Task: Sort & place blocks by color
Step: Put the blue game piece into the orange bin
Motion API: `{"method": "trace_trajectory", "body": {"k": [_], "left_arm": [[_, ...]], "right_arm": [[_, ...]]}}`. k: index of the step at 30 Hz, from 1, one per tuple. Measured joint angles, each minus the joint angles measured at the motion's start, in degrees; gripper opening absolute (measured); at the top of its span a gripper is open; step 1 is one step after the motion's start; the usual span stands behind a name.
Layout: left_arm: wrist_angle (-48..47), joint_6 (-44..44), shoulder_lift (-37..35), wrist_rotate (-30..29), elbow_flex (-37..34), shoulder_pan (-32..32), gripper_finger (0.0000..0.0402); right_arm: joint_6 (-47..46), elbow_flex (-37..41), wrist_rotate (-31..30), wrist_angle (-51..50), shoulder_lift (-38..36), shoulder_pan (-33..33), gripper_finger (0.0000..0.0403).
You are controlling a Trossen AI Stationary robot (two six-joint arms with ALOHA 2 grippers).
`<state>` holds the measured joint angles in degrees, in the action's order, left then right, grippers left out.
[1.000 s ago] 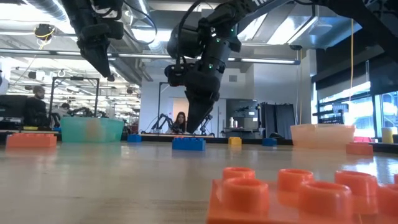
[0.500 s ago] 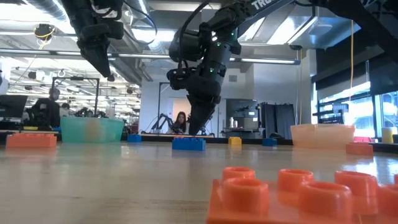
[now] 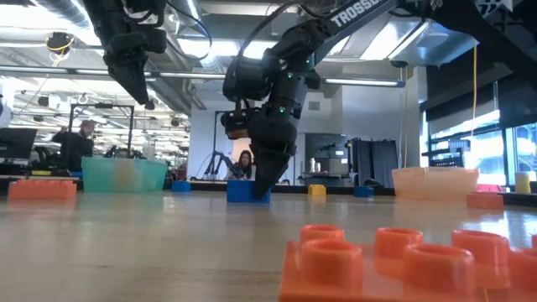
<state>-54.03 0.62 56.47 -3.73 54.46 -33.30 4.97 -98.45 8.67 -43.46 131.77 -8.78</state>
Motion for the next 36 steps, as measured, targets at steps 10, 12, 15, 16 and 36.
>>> {"method": "trace_trajectory", "body": {"k": [10,12,15,16,36], "left_arm": [[0.0,0.0,0.0,0.0,0.0,0.0,0.0150],[0.0,0.0,0.0,0.0,0.0,0.0,0.0150],[0.0,0.0,0.0,0.0,0.0,0.0,0.0150],[-0.1,0.0,0.0,0.0,0.0,0.0,0.0150],[4.0,6.4,0.2,0.4,0.0,0.0,0.0150]], "right_arm": [[-0.1,-0.3,2.0,-0.6,-0.5,-0.1,0.0092],[-0.3,-1.3,0.4,-1.8,-1.1,0.0,0.0092],[-0.5,-3.1,-1.4,-7.3,-2.0,0.1,0.0092],[-0.5,-3.9,-2.3,-9.6,-2.6,0.0,0.0092],[-31.9,-11.3,-32.5,-46.9,-25.5,-9.0,0.0092]]}}
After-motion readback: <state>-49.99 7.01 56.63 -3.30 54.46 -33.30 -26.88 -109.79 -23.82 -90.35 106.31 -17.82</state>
